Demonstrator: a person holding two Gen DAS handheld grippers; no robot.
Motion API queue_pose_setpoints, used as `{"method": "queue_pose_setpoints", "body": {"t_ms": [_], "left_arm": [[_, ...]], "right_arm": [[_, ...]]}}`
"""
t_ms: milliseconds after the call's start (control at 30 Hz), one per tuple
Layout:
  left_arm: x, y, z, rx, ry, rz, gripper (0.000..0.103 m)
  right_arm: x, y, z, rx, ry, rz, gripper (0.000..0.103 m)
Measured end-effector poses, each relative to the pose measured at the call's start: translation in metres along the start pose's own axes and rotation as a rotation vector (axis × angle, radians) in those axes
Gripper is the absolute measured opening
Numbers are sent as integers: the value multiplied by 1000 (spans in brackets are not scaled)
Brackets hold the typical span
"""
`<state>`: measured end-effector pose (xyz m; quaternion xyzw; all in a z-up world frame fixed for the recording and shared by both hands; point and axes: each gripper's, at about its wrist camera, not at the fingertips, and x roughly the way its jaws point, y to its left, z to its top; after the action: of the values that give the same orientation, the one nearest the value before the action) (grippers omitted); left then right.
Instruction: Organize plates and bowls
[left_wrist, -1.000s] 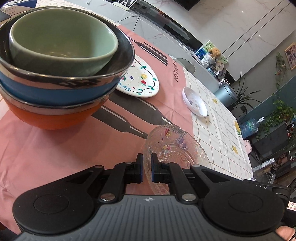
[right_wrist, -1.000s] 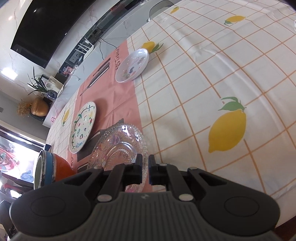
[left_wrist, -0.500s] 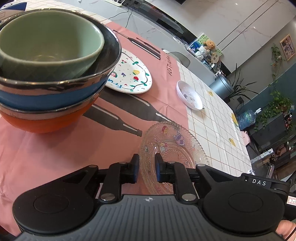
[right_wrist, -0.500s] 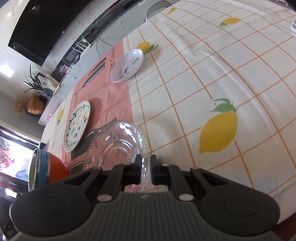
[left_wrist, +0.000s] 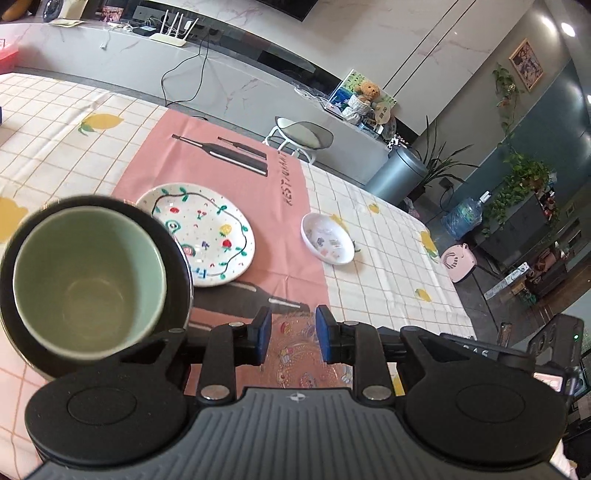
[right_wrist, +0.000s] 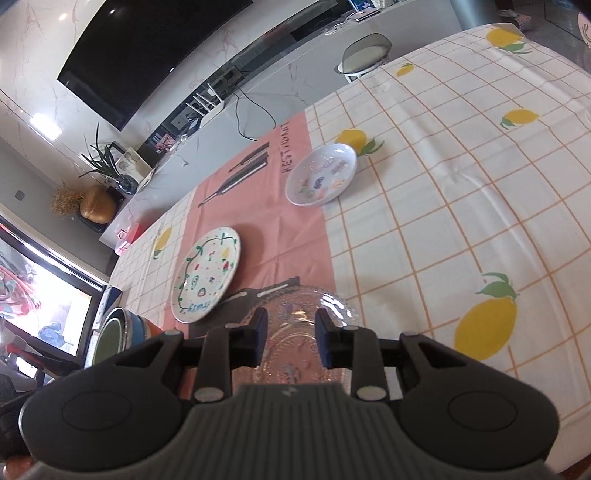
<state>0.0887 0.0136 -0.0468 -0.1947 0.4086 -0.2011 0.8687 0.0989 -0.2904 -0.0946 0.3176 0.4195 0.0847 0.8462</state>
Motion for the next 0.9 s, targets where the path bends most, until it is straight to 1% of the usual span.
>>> {"method": "queue_pose_setpoints", "body": {"t_ms": [67,167,267,333,433,500,567,633,667,733,833,900], "left_arm": [[-5,3,20,35,-5,11,29],[-9,7,47,102,-17,81,29],[-9,19,75,131,1,83,28],[-8,29,90,145,19,104,28],[-4,42,110,186,46,101,27],[3,54,124,193,87,101,27],[10,64,135,200,108,107,27],[21,74,144,231,144,96,28],[27,80,150,241,163,105,27],[41,89,156,274,207,87,27],[65,110,160,256,288,47,28],[78,124,159,235,306,30,28]], "right_arm": [[5,7,3,-7,4,8,30],[14,17,8,-22,9,23,31],[25,25,14,-22,18,30,31],[35,29,18,-16,29,30,32],[51,33,23,0,57,39,32],[63,35,26,15,79,47,32],[73,38,29,21,90,58,32],[83,42,32,24,97,73,32],[88,44,34,29,101,79,32],[99,47,38,42,109,82,32],[115,51,45,52,124,75,32],[124,52,49,53,130,65,32]]}}
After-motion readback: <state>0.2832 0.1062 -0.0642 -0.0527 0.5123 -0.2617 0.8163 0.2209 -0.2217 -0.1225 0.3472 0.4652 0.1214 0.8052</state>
